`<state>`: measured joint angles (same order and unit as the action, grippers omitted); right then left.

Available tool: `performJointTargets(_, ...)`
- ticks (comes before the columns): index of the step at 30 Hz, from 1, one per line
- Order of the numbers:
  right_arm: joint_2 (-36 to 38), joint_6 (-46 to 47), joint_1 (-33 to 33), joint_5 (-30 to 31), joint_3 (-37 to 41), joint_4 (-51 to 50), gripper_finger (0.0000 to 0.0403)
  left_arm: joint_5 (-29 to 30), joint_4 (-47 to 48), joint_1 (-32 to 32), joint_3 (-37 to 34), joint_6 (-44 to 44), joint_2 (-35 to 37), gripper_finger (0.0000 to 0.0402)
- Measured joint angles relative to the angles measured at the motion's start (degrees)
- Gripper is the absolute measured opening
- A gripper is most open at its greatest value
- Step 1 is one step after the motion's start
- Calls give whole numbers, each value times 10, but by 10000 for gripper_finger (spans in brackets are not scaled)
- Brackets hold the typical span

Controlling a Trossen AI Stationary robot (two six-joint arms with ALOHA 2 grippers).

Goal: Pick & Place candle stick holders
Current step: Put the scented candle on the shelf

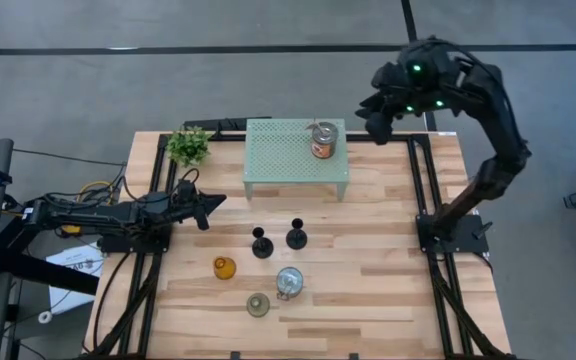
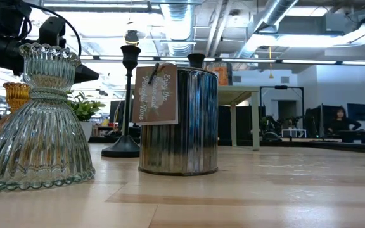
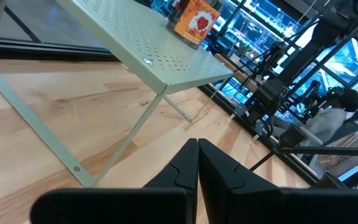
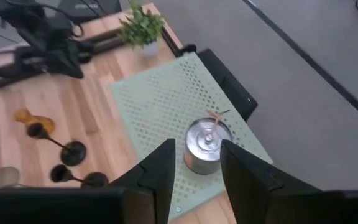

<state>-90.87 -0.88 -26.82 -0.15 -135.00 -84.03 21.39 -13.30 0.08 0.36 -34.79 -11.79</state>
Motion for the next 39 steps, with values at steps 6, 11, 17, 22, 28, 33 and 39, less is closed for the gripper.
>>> performJointTargets(6,18,23,26,3,0,-6,117,0,-1,0,0,0,0,8)
performJointTargets(11,18,27,64,87,0,-54,115,0,-1,0,0,0,0,8)
performJointTargets(17,49,46,114,148,67,-52,94,0,-4,0,0,0,0,10)
performJointTargets(22,95,90,144,183,173,-46,76,0,-5,0,0,0,0,11)
performJointTargets(28,166,126,176,193,331,61,70,0,-8,0,0,0,0,9)
performJointTargets(33,215,134,207,194,451,174,69,0,-9,0,0,0,0,8)
performJointTargets(39,255,147,238,194,577,355,69,0,-10,0,0,0,0,8)
